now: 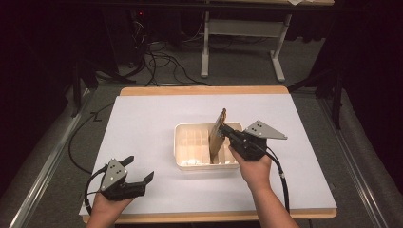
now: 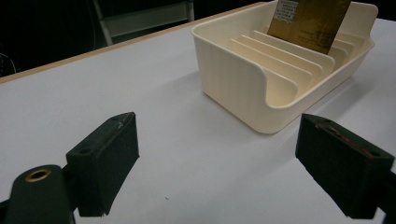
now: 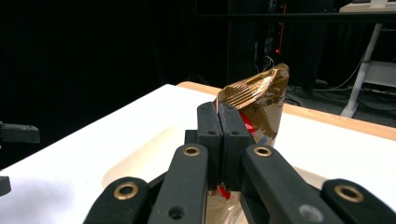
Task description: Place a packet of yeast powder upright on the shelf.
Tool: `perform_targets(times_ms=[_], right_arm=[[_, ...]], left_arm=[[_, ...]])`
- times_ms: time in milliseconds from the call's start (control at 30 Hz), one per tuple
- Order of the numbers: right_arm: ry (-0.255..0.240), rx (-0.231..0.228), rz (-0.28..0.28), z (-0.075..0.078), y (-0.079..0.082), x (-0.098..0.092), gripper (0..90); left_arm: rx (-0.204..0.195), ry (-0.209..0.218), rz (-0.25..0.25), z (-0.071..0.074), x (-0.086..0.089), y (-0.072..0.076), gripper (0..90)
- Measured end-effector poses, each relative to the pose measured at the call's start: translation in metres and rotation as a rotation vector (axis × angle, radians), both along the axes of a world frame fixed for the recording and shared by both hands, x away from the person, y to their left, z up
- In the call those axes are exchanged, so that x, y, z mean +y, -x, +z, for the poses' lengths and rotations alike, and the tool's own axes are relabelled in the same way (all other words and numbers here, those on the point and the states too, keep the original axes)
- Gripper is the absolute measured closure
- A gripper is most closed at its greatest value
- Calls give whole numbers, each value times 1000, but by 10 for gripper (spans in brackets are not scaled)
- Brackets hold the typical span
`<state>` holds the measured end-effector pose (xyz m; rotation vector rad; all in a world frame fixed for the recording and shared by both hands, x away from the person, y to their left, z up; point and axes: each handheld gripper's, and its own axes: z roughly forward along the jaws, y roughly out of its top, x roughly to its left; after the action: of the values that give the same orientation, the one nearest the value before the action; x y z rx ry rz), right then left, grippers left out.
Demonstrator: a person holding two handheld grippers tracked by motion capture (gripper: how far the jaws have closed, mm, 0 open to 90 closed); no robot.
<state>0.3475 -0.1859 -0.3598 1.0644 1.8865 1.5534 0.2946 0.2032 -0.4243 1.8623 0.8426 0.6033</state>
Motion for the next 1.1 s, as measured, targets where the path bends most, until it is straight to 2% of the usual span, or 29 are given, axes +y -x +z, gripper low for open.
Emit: perform_targets(times_ms=[467, 667, 967, 1100], right_arm=[[21, 34, -8, -16, -7, 6, 895], [12, 37, -8, -16, -8, 6, 882], [1, 57, -16, -14, -8, 4, 698], [-3, 63, -12, -11, -7, 3, 572]], left_arm=[[1, -2, -2, 0, 0, 0, 137], [3, -4, -4, 0, 0, 0, 137], [4, -4, -5, -1, -1, 0, 137], [6, -6, -6, -1, -1, -1, 137]])
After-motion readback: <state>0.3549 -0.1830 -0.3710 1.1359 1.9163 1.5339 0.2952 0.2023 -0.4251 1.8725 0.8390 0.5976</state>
